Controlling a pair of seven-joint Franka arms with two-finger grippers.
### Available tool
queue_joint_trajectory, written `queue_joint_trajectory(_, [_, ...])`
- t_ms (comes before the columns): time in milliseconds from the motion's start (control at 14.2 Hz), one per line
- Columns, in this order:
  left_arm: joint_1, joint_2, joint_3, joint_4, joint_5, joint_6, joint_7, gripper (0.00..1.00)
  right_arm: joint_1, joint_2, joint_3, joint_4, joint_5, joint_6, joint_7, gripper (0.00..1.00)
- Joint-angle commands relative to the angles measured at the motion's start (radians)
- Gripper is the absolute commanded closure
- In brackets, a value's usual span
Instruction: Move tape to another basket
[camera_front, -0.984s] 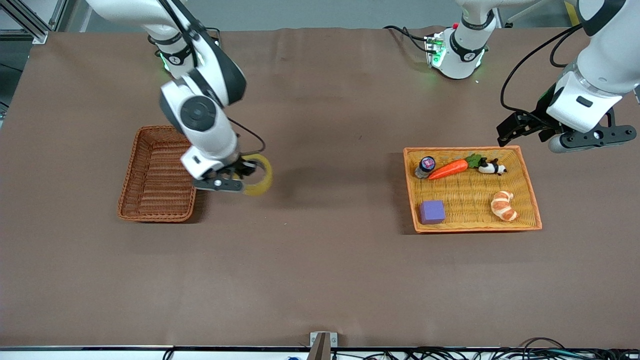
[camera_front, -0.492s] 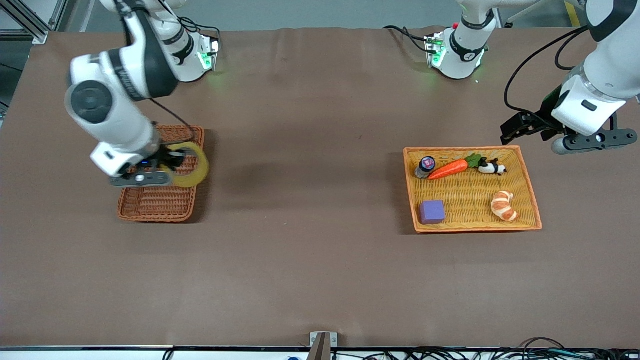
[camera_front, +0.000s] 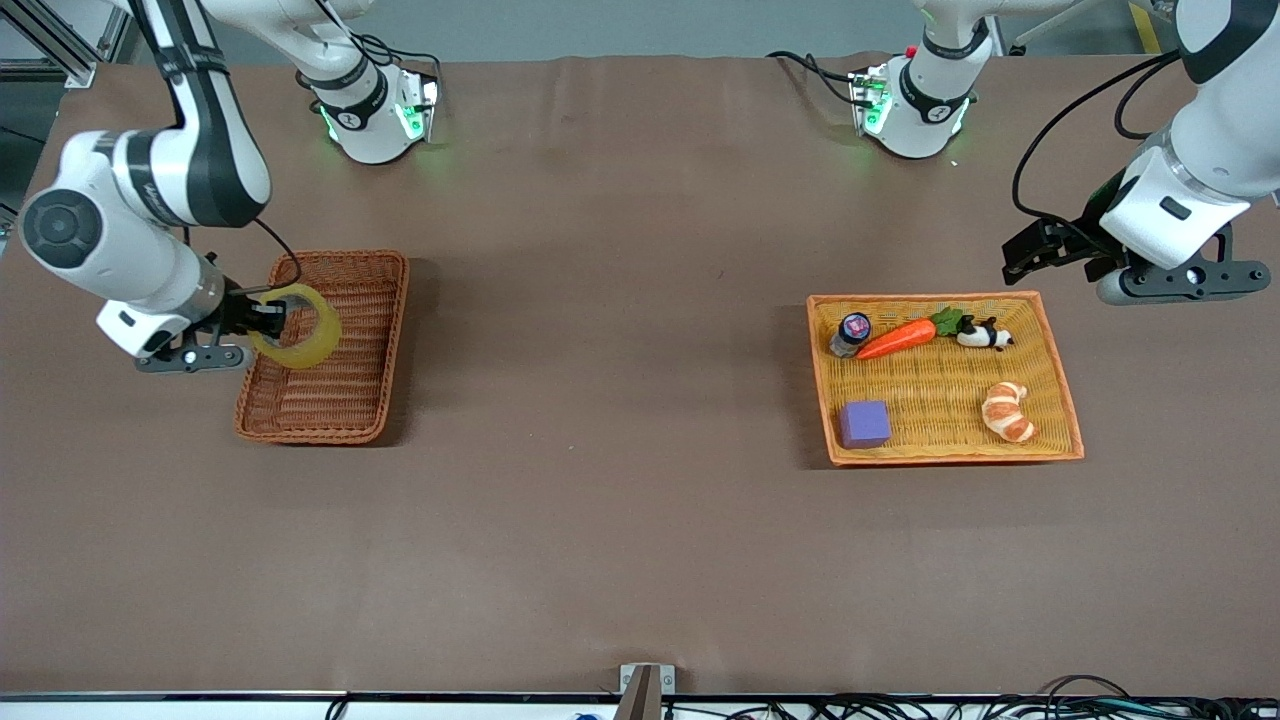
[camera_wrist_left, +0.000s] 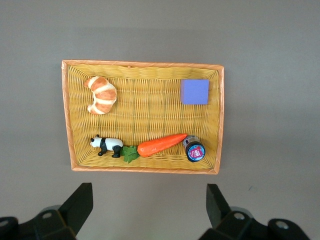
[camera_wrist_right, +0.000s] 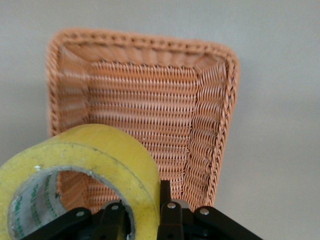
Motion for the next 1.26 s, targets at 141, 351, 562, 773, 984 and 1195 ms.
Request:
queue_joint_trajectory(141, [-0.002,-0.018,-0.005,0.017,-0.002,-0.016,0.004,0.0,0.002,0.094,-0.03,-0.089,0.017,0.141,-0.037,0.98])
queue_joint_trajectory(351, [-0.007,-0.016,-0.007,0.009,0.029,-0.012,-0.012,0.01,-0.009,0.169,-0.03,-0.119,0.023,0.248,-0.038,0.97])
queue_joint_trajectory(562, [-0.002,-0.021,-0.01,0.01,0.044,-0.01,-0.041,0.01,-0.01,0.2,-0.03,-0.147,0.029,0.316,-0.041,0.91])
queue_joint_trajectory(773, [-0.004,-0.021,-0.014,0.012,0.044,-0.01,-0.042,0.01,-0.009,0.214,-0.03,-0.115,0.029,0.307,-0.04,0.1])
queue_joint_trajectory(984, [-0.004,-0.02,-0.023,0.006,0.044,-0.01,-0.042,0.01,-0.006,0.109,-0.022,-0.061,0.029,0.235,-0.038,0.0])
queue_joint_trajectory(1195, [-0.005,-0.013,-0.025,0.006,0.044,-0.009,-0.044,0.01,-0.006,0.019,-0.007,0.066,0.029,0.145,-0.027,0.0])
